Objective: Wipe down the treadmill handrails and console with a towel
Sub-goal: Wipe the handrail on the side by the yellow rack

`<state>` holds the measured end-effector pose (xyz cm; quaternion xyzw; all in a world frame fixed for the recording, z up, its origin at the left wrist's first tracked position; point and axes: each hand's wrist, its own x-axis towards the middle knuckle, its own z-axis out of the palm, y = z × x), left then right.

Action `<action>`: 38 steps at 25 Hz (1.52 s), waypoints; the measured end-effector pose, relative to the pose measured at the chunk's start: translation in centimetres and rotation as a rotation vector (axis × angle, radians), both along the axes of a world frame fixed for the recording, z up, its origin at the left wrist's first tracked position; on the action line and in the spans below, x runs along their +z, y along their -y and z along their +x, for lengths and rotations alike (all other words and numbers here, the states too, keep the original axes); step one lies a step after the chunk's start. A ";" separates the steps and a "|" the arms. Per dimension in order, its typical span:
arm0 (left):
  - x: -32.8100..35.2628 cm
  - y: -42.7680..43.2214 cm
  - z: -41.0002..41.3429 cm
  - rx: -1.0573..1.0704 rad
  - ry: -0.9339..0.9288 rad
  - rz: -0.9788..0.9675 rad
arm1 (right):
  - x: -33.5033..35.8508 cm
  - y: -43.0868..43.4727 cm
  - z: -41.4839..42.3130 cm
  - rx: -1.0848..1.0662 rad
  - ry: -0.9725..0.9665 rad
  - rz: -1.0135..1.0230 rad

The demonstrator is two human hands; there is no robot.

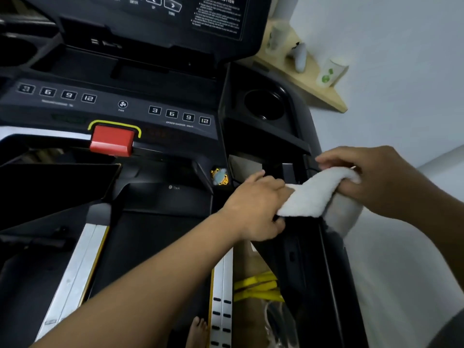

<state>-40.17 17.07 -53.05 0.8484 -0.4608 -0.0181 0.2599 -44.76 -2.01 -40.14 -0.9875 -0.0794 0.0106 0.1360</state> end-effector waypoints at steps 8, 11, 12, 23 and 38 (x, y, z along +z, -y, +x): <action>7.2 5.3 3.4 0.053 -0.368 -0.493 | 1.0 9.1 -3.1 -0.616 -0.076 0.623; 3.3 7.2 3.9 0.171 -0.312 -0.093 | -4.8 7.7 -4.2 -0.657 -0.134 0.554; 2.0 7.2 3.6 0.207 -0.303 -0.009 | -7.0 6.7 -4.6 -0.583 -0.249 0.529; 5.8 6.3 4.6 0.278 -0.949 -0.226 | -8.0 9.0 -3.4 -0.507 -0.021 0.452; -1.9 12.1 -2.5 0.199 -0.257 0.057 | -13.7 6.1 -1.4 -0.670 -0.316 0.931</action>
